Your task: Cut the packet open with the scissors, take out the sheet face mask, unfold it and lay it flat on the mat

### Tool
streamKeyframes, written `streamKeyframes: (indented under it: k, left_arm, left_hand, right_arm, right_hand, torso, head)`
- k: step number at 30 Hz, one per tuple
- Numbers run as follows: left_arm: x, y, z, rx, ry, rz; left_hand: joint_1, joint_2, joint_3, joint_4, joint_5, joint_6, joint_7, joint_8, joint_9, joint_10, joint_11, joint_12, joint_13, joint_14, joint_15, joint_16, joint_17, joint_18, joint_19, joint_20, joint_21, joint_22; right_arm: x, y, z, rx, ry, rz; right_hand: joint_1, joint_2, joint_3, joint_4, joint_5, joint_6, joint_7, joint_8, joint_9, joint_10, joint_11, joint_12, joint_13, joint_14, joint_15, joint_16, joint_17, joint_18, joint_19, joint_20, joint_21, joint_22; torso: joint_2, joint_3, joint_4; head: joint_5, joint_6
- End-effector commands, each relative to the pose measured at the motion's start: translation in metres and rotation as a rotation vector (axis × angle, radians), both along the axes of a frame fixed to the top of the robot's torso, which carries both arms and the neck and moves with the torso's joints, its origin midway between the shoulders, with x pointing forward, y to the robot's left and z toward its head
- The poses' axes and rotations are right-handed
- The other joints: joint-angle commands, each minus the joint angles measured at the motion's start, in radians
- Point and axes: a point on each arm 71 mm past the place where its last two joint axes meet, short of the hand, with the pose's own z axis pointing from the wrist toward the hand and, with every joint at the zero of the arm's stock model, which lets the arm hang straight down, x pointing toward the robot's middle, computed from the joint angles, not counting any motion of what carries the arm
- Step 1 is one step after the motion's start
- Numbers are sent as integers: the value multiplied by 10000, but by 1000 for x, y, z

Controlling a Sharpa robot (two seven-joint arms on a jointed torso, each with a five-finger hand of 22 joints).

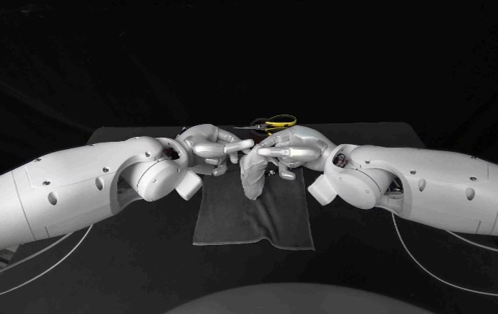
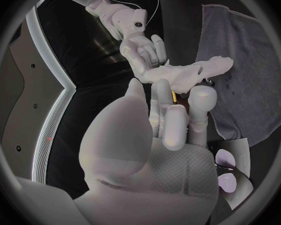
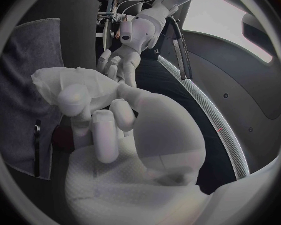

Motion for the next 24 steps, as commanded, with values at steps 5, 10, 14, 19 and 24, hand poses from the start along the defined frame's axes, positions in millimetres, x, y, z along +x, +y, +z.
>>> streamKeyframes:
  k: [5, 10, 14, 19, 24]
  left_arm:
    - [-2, -5, 1, 137, -85, -251]
    - [-3, -8, 1, -19, -83, -343]
    - [-4, -10, 2, -105, -90, -372]
    - [-4, -11, 2, -187, -60, -350]
    - [-4, -12, 2, -270, -22, -326]
  left_hand:
    - [462, -4, -205, -31, -9, -97, 62, -2, 85, -163, -7, 85, 135, 32, 35, 3, 104, -118, -22, 15, 51, 33]
    - [500, 31, -296, 10, -11, -137, 84, -10, 103, -209, 13, 83, 170, 2, 49, -21, 55, -107, -72, 22, 2, -5]
    - [505, 51, -340, 19, -12, -162, 94, -19, 109, -234, 22, 76, 183, -10, 58, -30, 40, -102, -97, 28, -23, -24]
    - [722, 266, -378, -9, -8, -200, 91, -29, 136, -299, 22, 56, 228, -21, 65, -37, 77, -99, -131, 43, -20, -11]
    - [1341, 712, -189, -102, -5, -192, 33, -35, 162, -357, -28, 15, 273, -30, 29, -50, 112, -96, -148, 35, 11, 26]
  right_arm:
    - [0, 2, 0, -73, -21, 72]
    - [1, 2, -1, -128, -1, 46]
    - [1, 3, -1, -153, 1, 67]
    - [0, 5, -1, -161, -3, 116]
    - [0, 6, -1, -162, -16, 153]
  right_hand:
    - [-19, 96, 37, -1, 58, 45, -12, 621, 534, 250, -171, 62, 9, 800, -89, 45, 1707, 156, 42, -39, -68, 329]
    - [-35, 93, 60, -14, 57, 34, -11, 636, 549, 256, -171, 61, 15, 800, -90, 42, 1705, 156, 42, -41, -72, 328]
    - [-35, 93, 60, -14, 57, 34, -11, 636, 549, 256, -171, 61, 15, 800, -90, 42, 1705, 156, 42, -41, -72, 328]
    - [-43, 91, 69, -19, 57, 28, -11, 643, 556, 257, -170, 58, 15, 800, -90, 40, 1704, 153, 47, -41, -55, 333]
    - [-43, 91, 69, -19, 57, 28, -11, 643, 556, 257, -170, 58, 15, 800, -90, 40, 1704, 153, 47, -41, -55, 333]
  torso:
    - [6, -4, 3]
    - [-1, -6, 5]
    - [2, -3, -3]
    - [5, 3, -6]
    - [6, 4, -9]
  head:
    - [23, -9]
    - [35, -29]
    - [51, -25]
    - [40, -19]
    - [40, -26]
